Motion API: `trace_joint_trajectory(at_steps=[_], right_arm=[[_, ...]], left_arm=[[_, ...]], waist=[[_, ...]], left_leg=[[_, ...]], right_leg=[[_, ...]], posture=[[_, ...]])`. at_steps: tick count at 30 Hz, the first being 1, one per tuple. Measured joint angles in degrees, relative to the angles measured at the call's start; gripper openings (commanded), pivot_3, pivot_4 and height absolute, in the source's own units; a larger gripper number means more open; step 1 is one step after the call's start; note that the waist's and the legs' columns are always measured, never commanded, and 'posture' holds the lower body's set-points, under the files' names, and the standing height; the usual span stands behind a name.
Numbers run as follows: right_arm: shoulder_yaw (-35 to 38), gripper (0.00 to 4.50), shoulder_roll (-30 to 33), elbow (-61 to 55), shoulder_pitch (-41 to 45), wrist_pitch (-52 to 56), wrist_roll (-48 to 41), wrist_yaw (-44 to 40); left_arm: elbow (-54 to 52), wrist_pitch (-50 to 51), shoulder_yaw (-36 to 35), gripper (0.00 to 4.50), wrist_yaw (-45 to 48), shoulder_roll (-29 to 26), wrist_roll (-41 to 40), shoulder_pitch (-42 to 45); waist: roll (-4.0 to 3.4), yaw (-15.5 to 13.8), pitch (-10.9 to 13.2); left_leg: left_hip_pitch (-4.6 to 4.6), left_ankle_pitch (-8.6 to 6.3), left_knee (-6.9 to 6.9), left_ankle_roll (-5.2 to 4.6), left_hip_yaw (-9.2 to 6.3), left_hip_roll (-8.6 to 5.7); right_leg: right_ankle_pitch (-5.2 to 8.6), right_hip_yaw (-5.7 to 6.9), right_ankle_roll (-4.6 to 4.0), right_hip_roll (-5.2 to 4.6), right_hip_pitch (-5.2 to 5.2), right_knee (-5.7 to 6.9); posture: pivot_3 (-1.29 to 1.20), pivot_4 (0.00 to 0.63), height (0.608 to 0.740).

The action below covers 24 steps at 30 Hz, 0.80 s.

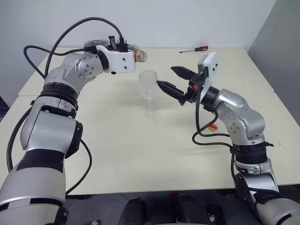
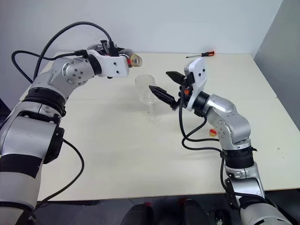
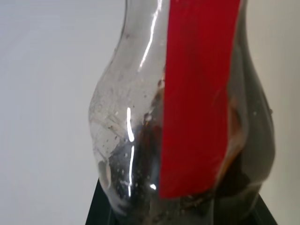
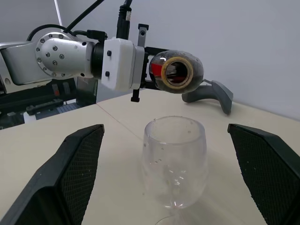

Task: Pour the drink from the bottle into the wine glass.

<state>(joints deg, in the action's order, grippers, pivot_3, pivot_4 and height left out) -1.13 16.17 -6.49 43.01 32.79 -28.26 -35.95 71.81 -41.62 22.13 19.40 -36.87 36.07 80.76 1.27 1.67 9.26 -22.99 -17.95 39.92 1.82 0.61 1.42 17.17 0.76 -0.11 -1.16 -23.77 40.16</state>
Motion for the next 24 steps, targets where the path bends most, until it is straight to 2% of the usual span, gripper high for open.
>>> trace_joint_trajectory(at_steps=[24], right_arm=[[0.00,4.50,0.02,2.88,0.96,-2.09,0.54,0.00]], left_arm=[[0.37,-1.85,4.32,1.02,-4.24,-1.60,4.90,1.52]], waist=[[0.00,0.01,0.00]], left_leg=[[0.00,0.00,0.01,0.00,0.03,0.00]], right_leg=[[0.00,-0.02,0.00,-0.01,-0.04,0.05]], posture=[[0.00,0.150,0.740]])
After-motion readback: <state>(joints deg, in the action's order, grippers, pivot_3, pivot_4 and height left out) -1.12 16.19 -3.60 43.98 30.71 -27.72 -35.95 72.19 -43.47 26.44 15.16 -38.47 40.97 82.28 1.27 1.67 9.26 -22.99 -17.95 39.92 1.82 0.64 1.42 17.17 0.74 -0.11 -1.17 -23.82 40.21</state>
